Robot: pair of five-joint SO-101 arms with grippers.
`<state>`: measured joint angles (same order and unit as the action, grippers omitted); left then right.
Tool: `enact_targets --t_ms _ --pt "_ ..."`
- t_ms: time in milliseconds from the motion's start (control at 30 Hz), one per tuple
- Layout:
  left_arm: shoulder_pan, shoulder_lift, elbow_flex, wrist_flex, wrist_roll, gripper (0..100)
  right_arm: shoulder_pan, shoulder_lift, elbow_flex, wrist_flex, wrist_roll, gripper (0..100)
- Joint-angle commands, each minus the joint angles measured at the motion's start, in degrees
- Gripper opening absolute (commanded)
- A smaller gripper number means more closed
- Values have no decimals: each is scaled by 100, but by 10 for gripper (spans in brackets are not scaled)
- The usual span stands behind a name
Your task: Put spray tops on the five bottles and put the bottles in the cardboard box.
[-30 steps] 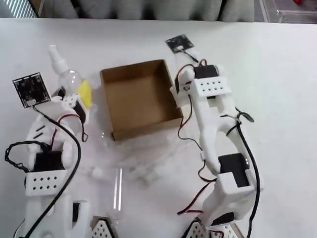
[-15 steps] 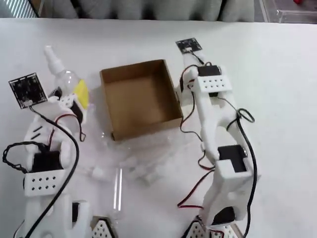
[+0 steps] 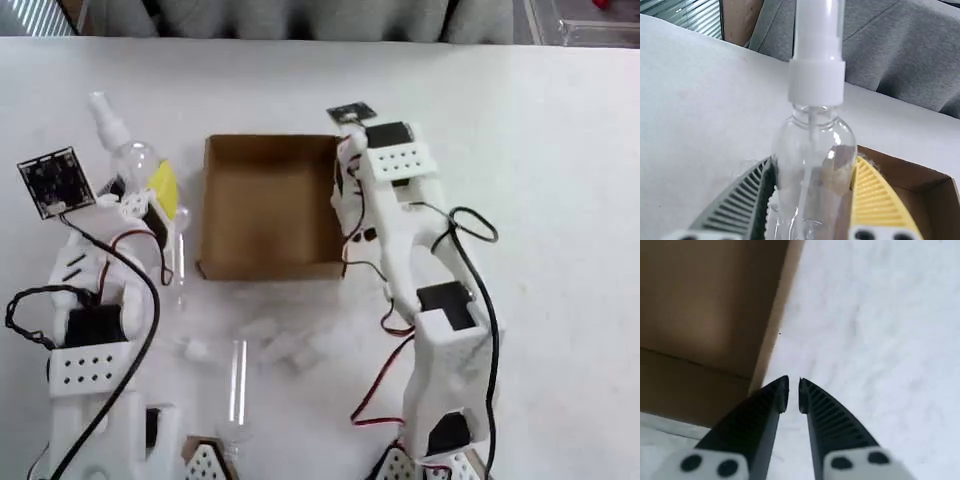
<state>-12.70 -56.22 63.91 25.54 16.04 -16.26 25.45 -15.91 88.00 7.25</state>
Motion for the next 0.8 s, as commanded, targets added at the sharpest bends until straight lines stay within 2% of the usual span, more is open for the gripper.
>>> enact_targets --t_ms 0,133,267,400,567,767 --pt "-66 22 -70 -158 26 21 13 -110 -448 224 -70 16" --pt "-57 22 -70 -167 35 21 312 -110 -949 646 -62 16" --pt "-40 22 -70 -176 44 21 426 -119 -1415 1068 273 16" --pt "-40 31 -62 -176 35 21 497 -409 -1108 1051 352 16" --pt "-40 31 -62 -176 26 21 497 -1262 -9 866 527 16" --pt "-40 31 -62 -176 18 21 646 -3099 2295 207 914 16"
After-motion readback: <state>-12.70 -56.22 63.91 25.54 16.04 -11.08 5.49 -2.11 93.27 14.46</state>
